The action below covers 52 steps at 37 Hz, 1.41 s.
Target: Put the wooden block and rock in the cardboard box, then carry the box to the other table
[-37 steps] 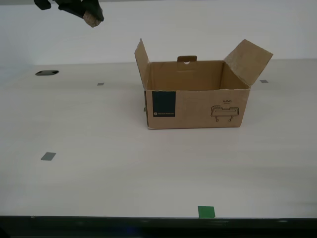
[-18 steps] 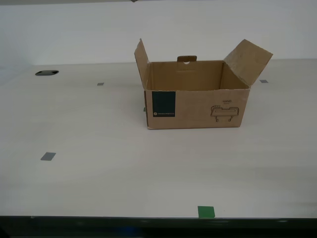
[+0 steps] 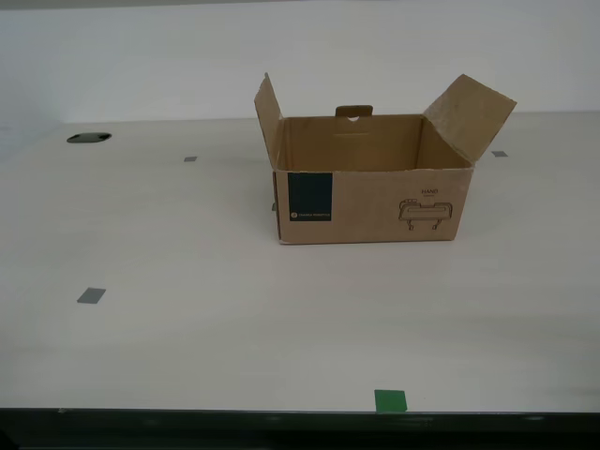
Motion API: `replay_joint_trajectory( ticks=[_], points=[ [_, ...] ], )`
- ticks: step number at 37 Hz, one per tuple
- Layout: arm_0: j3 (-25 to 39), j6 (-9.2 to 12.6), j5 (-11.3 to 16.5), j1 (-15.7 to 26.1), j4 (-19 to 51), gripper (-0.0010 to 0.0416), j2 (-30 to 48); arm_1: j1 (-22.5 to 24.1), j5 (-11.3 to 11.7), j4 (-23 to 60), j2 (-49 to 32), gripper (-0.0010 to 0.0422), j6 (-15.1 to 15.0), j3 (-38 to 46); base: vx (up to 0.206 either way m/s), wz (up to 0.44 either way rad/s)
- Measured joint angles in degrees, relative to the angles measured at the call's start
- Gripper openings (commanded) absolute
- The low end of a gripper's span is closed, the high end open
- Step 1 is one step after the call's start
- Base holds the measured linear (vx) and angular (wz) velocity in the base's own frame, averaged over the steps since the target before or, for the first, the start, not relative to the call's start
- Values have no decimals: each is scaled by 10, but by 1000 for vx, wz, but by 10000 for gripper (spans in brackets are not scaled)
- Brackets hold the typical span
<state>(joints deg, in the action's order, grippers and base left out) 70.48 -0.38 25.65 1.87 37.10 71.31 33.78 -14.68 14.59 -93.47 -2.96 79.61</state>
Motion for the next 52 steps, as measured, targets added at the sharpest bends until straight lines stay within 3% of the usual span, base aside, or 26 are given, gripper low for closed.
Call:
replay_joint_trajectory(
  ticks=[14,20,34,39,52],
  points=[
    [-84,3,0,66,-139,-1,0,11,-2,-97,0,0,-7,-81,0,0],
    [-131,17,1,83,-219,-1,0,15,-39,-167,0,0,-11,-124,0,0],
    [-256,36,1,91,-404,-1,0,16,-39,-266,-4,0,-11,-195,0,0],
    [-289,54,1,99,-473,-1,0,18,-40,-280,-33,0,-6,-191,0,0],
    [-320,63,-6,126,-549,-1,36,22,-40,-297,-75,-1,4,-176,0,0]
  ],
)
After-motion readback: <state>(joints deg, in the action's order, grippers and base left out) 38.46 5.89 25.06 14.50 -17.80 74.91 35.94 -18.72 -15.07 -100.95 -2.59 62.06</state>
